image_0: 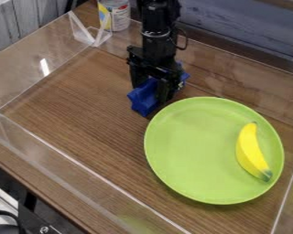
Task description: Put the blue object in the green plate
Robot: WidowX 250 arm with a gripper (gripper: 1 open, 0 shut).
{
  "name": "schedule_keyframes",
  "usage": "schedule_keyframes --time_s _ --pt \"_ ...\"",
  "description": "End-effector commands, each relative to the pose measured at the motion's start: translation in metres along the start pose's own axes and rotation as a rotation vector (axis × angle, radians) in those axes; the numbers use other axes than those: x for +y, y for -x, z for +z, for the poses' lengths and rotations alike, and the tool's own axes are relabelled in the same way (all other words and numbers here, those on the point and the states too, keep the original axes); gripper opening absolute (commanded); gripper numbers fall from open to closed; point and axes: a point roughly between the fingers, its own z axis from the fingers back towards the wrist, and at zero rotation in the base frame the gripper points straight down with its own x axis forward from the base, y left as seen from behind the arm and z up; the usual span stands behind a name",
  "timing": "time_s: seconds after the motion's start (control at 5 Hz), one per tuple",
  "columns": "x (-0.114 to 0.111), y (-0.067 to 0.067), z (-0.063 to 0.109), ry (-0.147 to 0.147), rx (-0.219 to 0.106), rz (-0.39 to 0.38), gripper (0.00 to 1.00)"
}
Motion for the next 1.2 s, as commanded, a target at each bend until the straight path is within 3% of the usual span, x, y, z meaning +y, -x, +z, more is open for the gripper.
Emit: schedule_keyframes --time_s 0.0,1.0 --pt "0.0092 0.0066 -0.0227 0.019 0.054 0.076 0.0" --pt "0.0117 0.004 -0.0207 0.028 0.061 0.098 0.0"
